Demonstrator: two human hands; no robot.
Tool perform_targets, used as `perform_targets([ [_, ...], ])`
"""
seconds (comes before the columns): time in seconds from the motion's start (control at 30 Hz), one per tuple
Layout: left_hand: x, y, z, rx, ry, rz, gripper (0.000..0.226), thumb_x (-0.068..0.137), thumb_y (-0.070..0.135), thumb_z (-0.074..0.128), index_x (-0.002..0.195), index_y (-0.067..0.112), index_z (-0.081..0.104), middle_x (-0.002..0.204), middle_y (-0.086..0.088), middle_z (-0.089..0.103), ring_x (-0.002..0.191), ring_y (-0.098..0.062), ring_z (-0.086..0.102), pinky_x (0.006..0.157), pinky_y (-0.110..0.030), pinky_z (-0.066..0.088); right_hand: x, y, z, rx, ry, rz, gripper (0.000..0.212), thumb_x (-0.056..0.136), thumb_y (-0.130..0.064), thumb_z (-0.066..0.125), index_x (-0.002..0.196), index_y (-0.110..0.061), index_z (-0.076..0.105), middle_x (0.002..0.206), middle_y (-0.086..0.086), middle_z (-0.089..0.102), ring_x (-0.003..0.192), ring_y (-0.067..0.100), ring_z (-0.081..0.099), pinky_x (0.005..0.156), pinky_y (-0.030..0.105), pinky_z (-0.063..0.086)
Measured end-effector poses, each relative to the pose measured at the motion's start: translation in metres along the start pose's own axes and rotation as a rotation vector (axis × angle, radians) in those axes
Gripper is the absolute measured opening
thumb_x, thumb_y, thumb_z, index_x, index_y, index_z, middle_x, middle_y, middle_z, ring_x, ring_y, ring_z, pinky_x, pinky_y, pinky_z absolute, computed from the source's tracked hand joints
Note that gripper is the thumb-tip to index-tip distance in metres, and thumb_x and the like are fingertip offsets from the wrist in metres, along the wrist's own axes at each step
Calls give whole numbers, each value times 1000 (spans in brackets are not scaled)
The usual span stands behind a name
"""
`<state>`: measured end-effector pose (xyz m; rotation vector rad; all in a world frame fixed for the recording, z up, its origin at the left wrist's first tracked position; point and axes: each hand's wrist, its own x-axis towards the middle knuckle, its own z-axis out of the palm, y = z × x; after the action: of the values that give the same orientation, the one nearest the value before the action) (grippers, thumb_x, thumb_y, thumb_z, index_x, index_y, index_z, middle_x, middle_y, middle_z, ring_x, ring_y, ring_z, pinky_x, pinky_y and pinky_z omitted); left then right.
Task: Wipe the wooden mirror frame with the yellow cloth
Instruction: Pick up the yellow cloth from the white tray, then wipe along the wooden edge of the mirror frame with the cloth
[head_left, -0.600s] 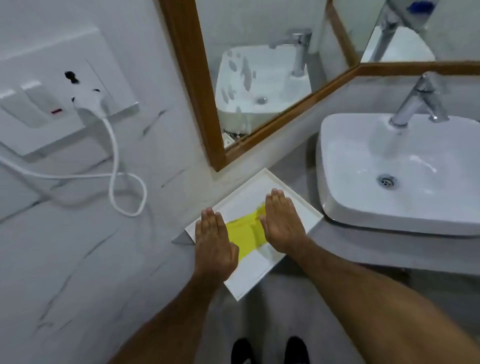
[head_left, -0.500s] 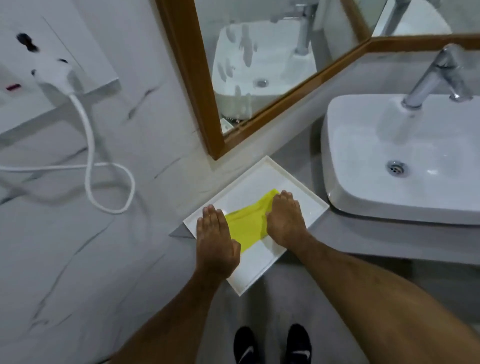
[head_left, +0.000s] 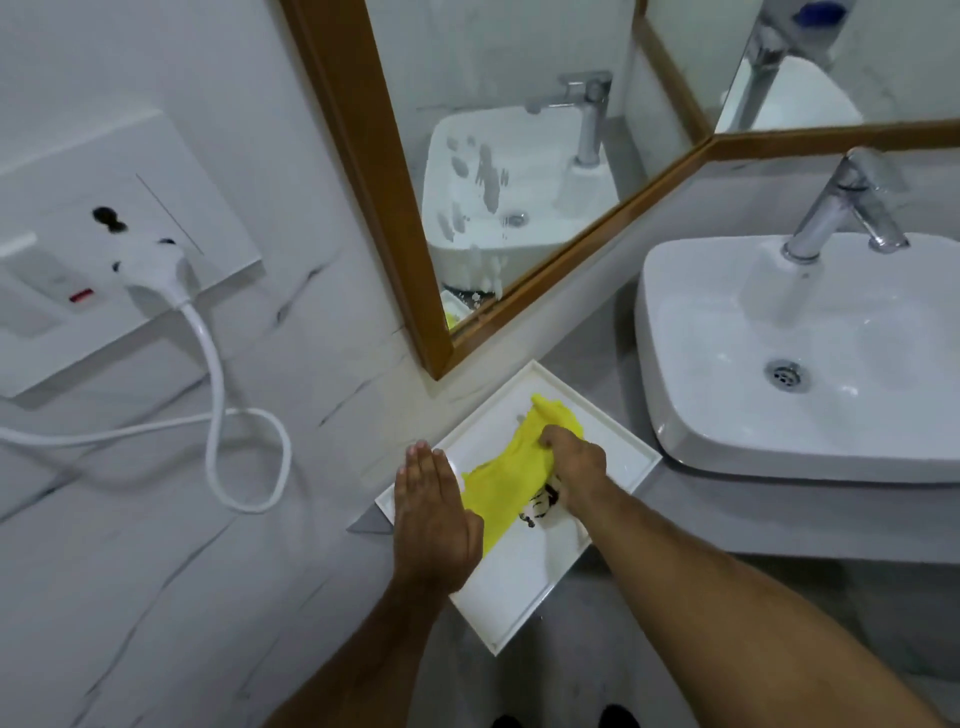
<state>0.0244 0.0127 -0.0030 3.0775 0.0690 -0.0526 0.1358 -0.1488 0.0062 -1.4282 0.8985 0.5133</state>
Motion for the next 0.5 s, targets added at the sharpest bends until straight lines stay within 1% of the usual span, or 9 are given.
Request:
perform_targets([
  [0.07,7,3,-25,-2,52,13,84,77,28,61,143,-15,32,152,-36,29,143,-50,27,116,-60,27,-19,-12,-2,197,-94,-8,15,75,-15,67,85,-10,58,85,16,64,78,33,64,72,42,57],
  [0.13,14,6,-57,14,90,28,84,79,32,58,145,-13,32,154,-34,27,144,-48,25,116,-58,26,-39,-28,-8,299,-145,-60,13,82,-15,61,95,-12,59,106,22,65,100,39,64,92,57,53],
  [0.17,17,7,-73,23,118,45,82,80,32,54,144,-13,33,153,-34,28,143,-48,27,115,-59,29,-49,-39,-11,324,-153,-97,18,86,-15,59,102,-10,60,114,24,63,108,40,62,98,60,49],
  [0.23,24,9,-102,15,180,96,79,77,28,49,142,-14,35,152,-35,29,142,-49,29,112,-61,33,-71,-64,-14,362,-187,-157,32,94,-20,58,119,0,58,122,26,62,116,40,59,103,57,45],
  [0.27,27,10,-123,14,211,127,79,76,27,49,142,-15,36,152,-36,28,142,-50,28,113,-60,33,-88,-83,-17,382,-225,-185,36,96,-21,57,123,2,57,118,26,63,115,39,59,103,54,45],
  [0.33,35,12,-162,21,273,172,83,73,30,51,142,-14,37,154,-34,23,144,-49,25,116,-57,25,-119,-121,-24,394,-278,-256,32,97,-16,55,123,3,55,105,23,65,101,37,60,92,48,48],
  [0.37,39,15,-182,29,312,202,83,72,31,52,141,-13,38,154,-33,22,144,-49,26,117,-55,21,-136,-142,-27,394,-295,-299,32,97,-12,54,124,4,54,106,22,64,97,36,60,89,46,49],
  [0.43,47,21,-224,60,396,260,81,74,32,58,138,-14,43,153,-33,23,141,-51,31,116,-55,20,-171,-184,-33,408,-305,-374,37,95,-5,54,129,7,52,119,22,61,105,37,60,92,46,49],
  [0.5,54,28,-269,93,472,307,81,75,36,64,135,-16,46,149,-36,30,138,-53,35,115,-58,25,-207,-225,-37,475,-300,-408,37,96,-7,54,129,8,52,115,16,61,110,37,61,87,43,49],
])
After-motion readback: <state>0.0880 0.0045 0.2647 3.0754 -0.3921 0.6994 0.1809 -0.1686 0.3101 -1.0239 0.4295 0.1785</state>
